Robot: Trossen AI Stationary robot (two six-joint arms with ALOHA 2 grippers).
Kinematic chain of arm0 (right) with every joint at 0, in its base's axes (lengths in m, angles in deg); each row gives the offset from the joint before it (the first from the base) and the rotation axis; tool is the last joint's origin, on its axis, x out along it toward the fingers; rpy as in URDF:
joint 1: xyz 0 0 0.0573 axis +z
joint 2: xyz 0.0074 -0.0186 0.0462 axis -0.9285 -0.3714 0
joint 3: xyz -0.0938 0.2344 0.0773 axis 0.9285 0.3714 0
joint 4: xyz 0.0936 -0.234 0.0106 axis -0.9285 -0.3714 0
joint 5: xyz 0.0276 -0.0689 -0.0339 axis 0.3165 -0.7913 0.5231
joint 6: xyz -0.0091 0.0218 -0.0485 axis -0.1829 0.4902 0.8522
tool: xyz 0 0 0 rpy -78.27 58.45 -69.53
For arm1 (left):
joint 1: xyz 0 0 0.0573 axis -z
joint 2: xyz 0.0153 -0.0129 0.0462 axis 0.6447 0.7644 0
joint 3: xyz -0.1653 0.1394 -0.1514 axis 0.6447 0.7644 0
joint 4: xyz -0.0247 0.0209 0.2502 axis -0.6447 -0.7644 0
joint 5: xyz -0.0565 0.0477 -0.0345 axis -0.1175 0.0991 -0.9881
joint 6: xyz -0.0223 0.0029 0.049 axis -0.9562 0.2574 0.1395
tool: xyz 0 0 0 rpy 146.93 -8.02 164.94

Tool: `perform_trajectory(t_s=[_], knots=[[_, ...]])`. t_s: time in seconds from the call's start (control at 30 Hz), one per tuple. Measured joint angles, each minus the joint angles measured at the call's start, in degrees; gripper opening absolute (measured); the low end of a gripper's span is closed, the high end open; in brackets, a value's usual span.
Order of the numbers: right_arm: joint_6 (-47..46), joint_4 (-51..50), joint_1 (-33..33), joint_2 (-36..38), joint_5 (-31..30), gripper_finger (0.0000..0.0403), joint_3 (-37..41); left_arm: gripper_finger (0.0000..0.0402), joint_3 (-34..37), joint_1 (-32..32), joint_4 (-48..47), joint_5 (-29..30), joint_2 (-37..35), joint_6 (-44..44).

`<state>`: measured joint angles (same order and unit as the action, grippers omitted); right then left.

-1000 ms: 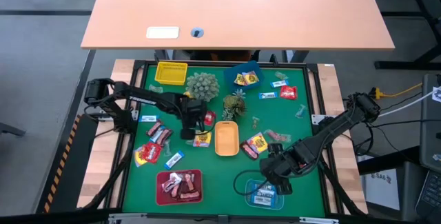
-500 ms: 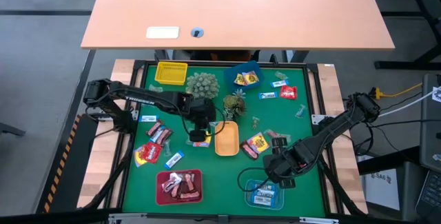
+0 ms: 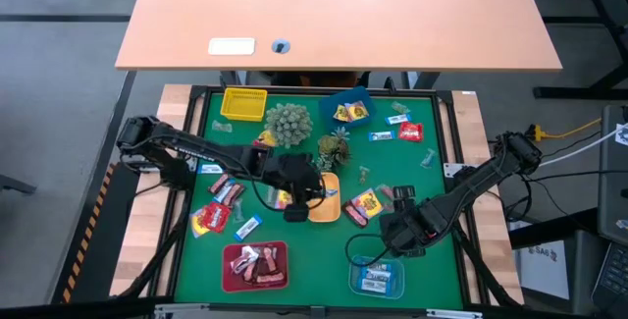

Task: Sort candy
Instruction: Put the blue chocolate bar into the light blue bin

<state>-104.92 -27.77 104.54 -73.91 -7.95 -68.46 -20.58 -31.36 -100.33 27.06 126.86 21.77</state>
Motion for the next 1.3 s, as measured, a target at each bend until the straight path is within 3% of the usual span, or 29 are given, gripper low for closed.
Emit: perform_trajectory(t_s=[0.27,0.6,0.8,0.93,1.3], knots=[[-0.5,-6.9,0.0,3.9,-6.5,0.0209,0.0,0.0046,0.0,5.0,18.3,0.1,3.9,-5.6],[-0.8,-6.7,0.0,10.2,-12.2,0.0209,0.0,0.0047,0.0,10.7,43.8,0.2,16.5,-6.0],[5.4,-5.7,-1.0,11.0,-16.1,0.0209,0.0,0.0047,0.0,12.2,55.0,0.3,24.5,-6.0],[5.7,-5.7,-3.5,11.0,-16.2,0.0209,0.0,0.0047,-0.7,12.7,58.9,0.3,28.8,-9.6],[5.7,-5.6,-10.8,11.0,-16.2,0.0209,0.0,0.0062,-8.1,14.4,58.3,-1.8,36.6,-16.9]])
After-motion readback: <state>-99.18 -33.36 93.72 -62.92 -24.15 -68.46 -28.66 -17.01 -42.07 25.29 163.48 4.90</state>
